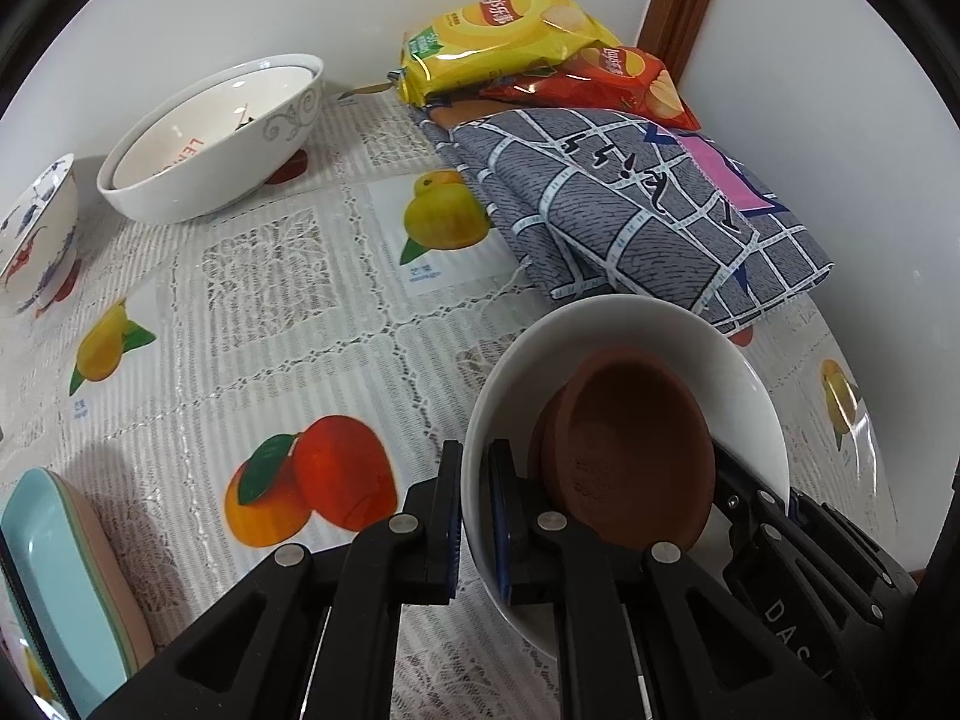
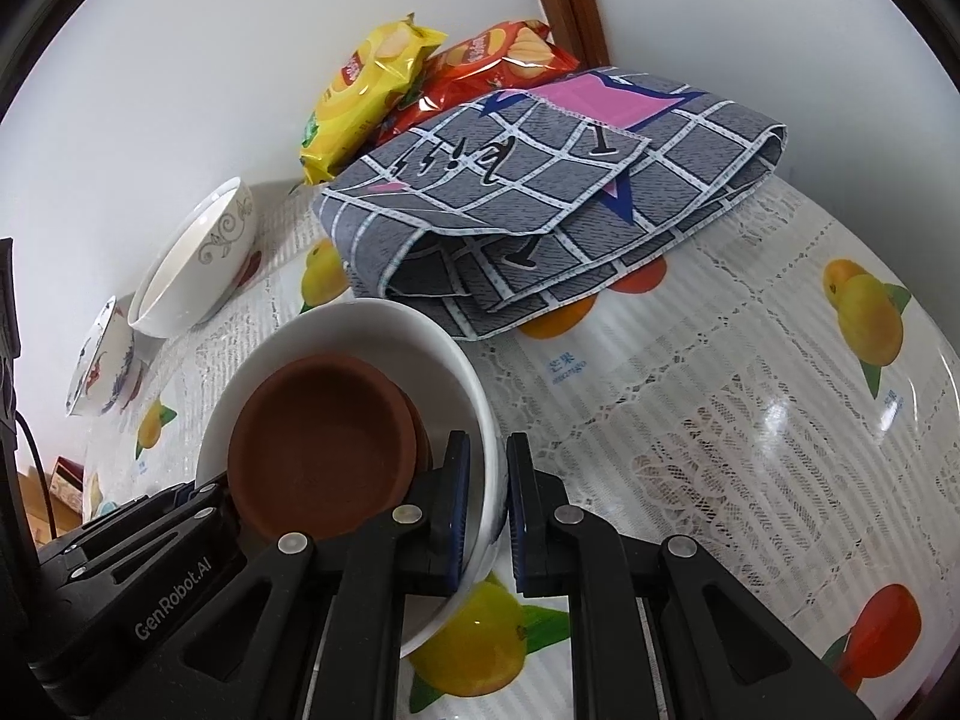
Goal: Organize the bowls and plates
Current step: 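Lift the white bowl with both grippers and carry it toward the blue plate stack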
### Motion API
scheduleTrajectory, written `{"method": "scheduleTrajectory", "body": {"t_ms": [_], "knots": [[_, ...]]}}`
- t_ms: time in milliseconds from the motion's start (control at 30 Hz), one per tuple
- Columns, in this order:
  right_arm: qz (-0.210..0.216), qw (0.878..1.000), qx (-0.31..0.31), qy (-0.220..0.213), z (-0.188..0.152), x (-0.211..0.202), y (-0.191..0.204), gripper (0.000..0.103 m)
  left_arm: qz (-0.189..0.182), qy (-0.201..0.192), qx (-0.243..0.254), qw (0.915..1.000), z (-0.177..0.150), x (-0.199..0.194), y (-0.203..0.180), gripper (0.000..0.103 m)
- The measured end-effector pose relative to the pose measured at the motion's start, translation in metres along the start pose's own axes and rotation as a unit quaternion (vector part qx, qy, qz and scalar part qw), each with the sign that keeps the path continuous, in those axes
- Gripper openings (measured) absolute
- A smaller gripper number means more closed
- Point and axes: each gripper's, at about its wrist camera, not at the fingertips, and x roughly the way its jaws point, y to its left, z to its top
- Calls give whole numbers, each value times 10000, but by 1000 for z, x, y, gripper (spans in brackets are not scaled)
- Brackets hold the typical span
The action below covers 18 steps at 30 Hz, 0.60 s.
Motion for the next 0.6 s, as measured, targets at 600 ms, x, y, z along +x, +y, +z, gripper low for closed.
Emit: {"method": "scheduleTrajectory", "body": {"t_ms": [600], "knots": [[203, 9997, -72, -83, -4, -14, 31, 12, 23, -211, -194, 9996, -4, -29, 33, 9]]}}
